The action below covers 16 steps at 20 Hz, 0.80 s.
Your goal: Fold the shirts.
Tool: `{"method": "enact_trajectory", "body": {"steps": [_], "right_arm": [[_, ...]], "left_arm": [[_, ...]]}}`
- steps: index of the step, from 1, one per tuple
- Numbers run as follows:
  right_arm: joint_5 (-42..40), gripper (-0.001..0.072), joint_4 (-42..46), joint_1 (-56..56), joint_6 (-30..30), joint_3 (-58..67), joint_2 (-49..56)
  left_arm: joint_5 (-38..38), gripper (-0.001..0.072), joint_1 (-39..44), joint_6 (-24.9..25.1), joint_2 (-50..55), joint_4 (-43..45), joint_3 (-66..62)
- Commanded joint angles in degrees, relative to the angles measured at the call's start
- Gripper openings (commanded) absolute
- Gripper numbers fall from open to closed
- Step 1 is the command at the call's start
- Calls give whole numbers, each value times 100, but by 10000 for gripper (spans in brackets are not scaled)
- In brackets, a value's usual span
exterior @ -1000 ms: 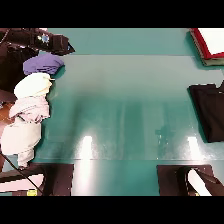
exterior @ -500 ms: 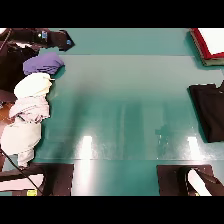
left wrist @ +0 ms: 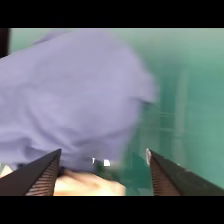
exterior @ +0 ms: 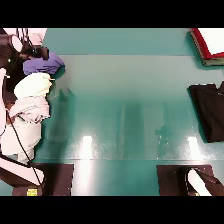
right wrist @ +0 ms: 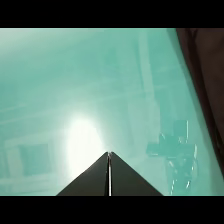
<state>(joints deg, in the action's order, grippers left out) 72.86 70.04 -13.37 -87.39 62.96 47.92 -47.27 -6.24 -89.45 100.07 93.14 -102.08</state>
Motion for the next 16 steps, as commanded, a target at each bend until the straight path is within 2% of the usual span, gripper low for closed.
{"method": "enact_trajectory", "body": {"steps": [1, 4, 8, 9, 10, 11, 14, 16], "right_arm": [[68, 15, -2, 4, -2, 4, -4], [68, 15, -4, 4, -4, 4, -4], [72, 15, -4, 4, -4, 2, -4], [68, 15, -2, 4, -4, 4, -4], [68, 15, -4, 4, -4, 4, -4], [68, 15, -9, 4, -7, 4, -4], [63, 15, -11, 4, -20, 57, -4], [-50, 15, -11, 4, -20, 319, -4]], "left_arm": [[748, 643, -306, -7, 577, 146, -4], [828, 643, -310, 269, 890, 162, -4], [785, 641, -308, 267, 1174, 155, -48], [745, 592, -304, 262, 1196, 140, -46], [699, 279, -304, 271, 1193, 116, -48], [616, 18, -304, 273, 1174, 96, -79], [-120, 22, -289, 291, 1058, -247, -748], [-267, 22, -243, 374, 769, -708, -1482]]}}
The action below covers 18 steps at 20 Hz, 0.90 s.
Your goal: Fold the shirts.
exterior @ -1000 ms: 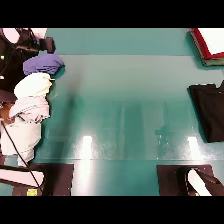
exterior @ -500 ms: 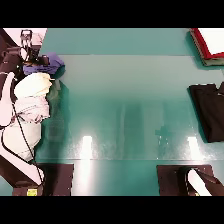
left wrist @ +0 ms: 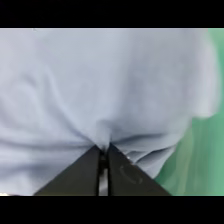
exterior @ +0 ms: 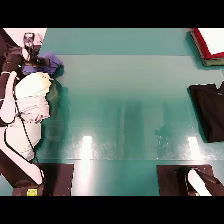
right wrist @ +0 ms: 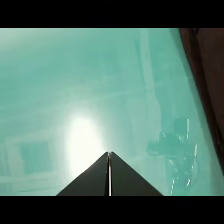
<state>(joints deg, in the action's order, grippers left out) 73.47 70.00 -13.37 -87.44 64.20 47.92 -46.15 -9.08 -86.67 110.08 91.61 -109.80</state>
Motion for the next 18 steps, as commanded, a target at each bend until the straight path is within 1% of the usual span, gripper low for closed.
{"method": "enact_trajectory", "body": {"steps": [1, 3, 4, 5, 6, 7, 8, 9, 11, 12, 15, 17, 18], "right_arm": [[-254, 15, -4, 4, -15, 431, -4], [-610, 15, -2, 4, -13, 979, -2], [-826, 15, -4, 4, -13, 1248, -2], [-1027, 14, -4, 4, -15, 1467, 0], [-1185, 15, -4, 4, -15, 1668, 17], [-1217, 15, -4, 4, -15, 1906, 79], [-1154, 15, -7, 4, -15, 2142, 168], [-1056, 15, -28, 4, -15, 2347, 262], [-789, 15, -308, 4, -13, 2699, 490], [-632, 15, -496, 13, -9, 2837, 614], [-208, 15, -986, 15, 13, 3058, 916], [-59, 15, -1204, 72, 157, 3106, 1075], [-17, 15, -1150, 149, 190, 3104, 1099]], "left_arm": [[-310, 22, 94, 503, -474, -1056, -1027], [-129, 22, 267, 1985, -1263, -2771, -1185], [-286, 22, 389, 2785, -1676, -3766, -1185], [-616, 22, 509, 3320, -2024, -4588, -1182], [-1032, 22, 640, 3635, -2334, -5259, -1154], [-1484, 22, 813, 3777, -2605, -5836, -1108], [-1840, 22, 1029, 3827, -2846, -6223, -1010], [-2041, 22, 1281, 3963, -3062, -6387, -850], [-2249, 22, 1853, 4074, -3316, -6314, -584], [-2238, 22, 2114, 4059, -3314, -6175, -509], [-2059, 22, 2708, 3926, -3145, -5012, -116], [-1864, 23, 2833, 3543, -2809, -4365, 245], [-1792, 23, 2820, 3316, -2614, -4124, 365]]}}
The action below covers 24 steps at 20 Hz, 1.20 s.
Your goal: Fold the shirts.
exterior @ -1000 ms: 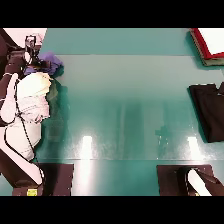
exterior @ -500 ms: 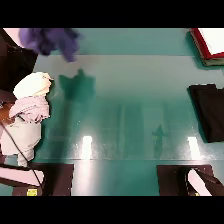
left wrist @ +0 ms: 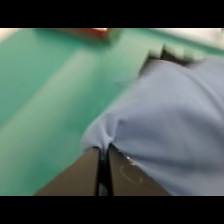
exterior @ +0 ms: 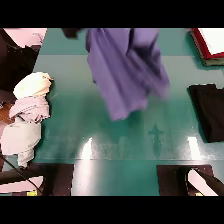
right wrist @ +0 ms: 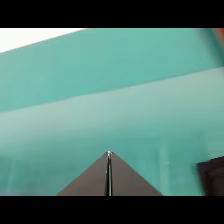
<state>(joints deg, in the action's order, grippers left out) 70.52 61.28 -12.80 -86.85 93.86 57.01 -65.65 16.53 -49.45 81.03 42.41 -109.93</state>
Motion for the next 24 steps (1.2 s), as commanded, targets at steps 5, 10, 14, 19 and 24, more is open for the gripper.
{"method": "enact_trajectory", "body": {"steps": [5, 10, 14, 19, 24], "right_arm": [[297, 15, -273, 374, 597, 138, 208], [302, 15, -271, 369, 597, 138, 210], [302, 15, -273, 369, 595, 138, 212], [308, 15, -275, 369, 592, 138, 225], [505, 15, -278, 372, 590, 138, 240]], "left_arm": [[-190, 590, -212, -1725, 955, 1139, 695], [-1069, 589, -1152, -1978, 949, 1147, 1366], [-951, 589, -1812, -1941, 833, 1167, 2780], [-374, 589, -1735, -1495, 831, 1287, 3797], [249, 460, -1268, -1958, 872, 2024, 3980]]}}
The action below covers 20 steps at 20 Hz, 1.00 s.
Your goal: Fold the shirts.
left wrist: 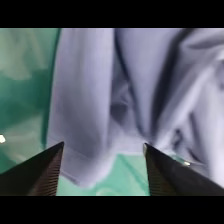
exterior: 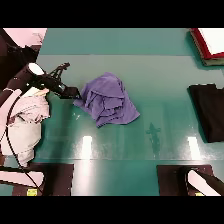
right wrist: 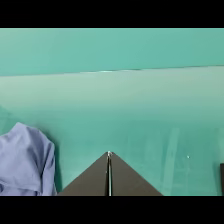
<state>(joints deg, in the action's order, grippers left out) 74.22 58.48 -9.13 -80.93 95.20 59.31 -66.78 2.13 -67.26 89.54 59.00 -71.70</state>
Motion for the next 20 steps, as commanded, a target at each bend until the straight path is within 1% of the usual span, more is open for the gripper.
{"method": "enact_trajectory", "body": {"steps": [1, 2, 3, 5, 7, 8, 9, 10, 14, 15, 18, 20], "right_arm": [[188, 15, 0, 7, -2, 4, 28], [258, 15, -4, 7, -11, 2, 42], [402, 15, -46, 9, -31, 2, 103], [920, 15, -33, 92, -181, -11, 350], [1158, 20, -48, 393, -179, -369, 616], [1102, 122, -50, 649, -179, -684, 743], [968, 378, -48, 990, -177, -1073, 892], [817, 488, -50, 1327, -177, -1464, 1040], [227, 487, -59, 2524, -179, -2870, 1888], [90, 487, -199, 2743, -179, -3108, 2127], [-129, 483, -1281, 3102, -192, -3646, 2496], [-420, 458, -1440, 3281, -317, -3987, 2398]], "left_arm": [[382, 229, 170, -181, 20, 328, 157], [387, 21, 170, -177, 17, 295, 149], [319, 23, 166, -179, 15, 310, 61], [-70, 22, 116, -177, -52, 498, -398], [-396, 22, 22, -177, -284, 535, -1051], [-501, 22, -17, -177, -437, 540, -1384], [-573, 23, -57, -177, -601, 546, -1725], [-614, 23, -59, -179, -761, 529, -2039], [-597, 23, -57, -179, -1233, 518, -2555], [-632, 23, -57, -179, -1283, 518, -2555], [-730, 23, -57, -181, -1274, 520, -2503], [-730, 23, -57, -181, -1270, 520, -2494]]}}
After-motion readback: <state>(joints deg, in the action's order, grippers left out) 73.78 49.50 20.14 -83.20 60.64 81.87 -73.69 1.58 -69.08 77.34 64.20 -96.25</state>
